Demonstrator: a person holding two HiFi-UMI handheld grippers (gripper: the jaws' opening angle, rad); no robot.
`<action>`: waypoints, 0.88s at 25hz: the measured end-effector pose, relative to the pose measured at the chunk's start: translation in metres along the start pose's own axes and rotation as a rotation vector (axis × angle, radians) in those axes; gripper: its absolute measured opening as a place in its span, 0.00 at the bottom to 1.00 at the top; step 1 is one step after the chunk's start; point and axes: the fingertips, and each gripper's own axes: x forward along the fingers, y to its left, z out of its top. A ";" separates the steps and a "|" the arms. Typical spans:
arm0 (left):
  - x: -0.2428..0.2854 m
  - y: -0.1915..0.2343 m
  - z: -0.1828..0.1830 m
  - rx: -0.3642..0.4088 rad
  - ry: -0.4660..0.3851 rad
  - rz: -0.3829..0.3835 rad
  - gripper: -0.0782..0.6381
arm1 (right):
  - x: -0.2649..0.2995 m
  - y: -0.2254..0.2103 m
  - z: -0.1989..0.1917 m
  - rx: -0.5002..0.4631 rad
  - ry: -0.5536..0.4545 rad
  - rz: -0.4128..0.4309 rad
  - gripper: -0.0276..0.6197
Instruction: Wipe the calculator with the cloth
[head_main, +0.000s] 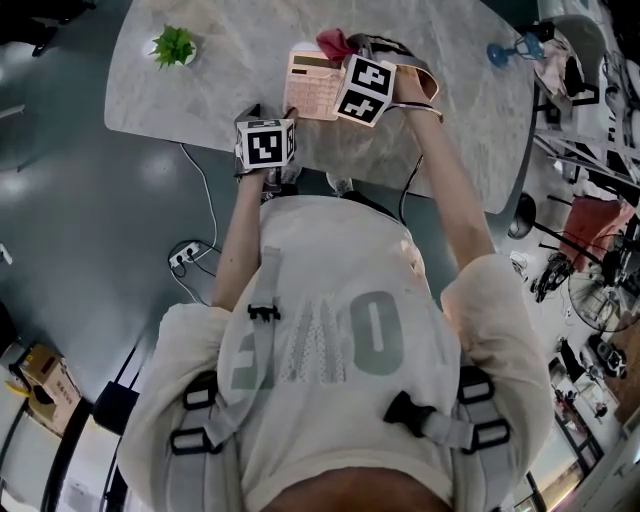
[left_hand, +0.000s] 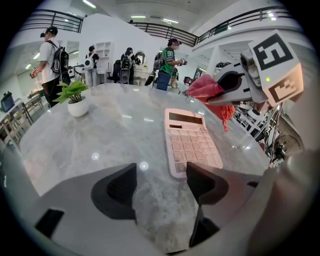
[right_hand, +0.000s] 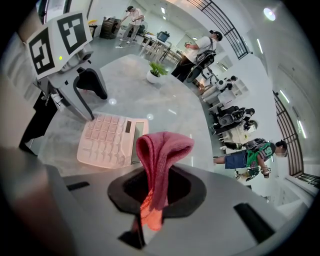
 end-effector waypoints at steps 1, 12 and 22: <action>0.000 0.000 0.000 0.000 0.001 0.000 0.54 | 0.001 0.001 0.001 0.001 0.001 0.004 0.13; 0.000 0.001 0.001 0.001 -0.010 0.002 0.54 | 0.020 0.024 0.000 -0.033 0.042 0.053 0.13; 0.000 0.001 0.001 -0.001 -0.008 0.000 0.54 | 0.026 0.035 -0.001 -0.049 0.059 0.051 0.13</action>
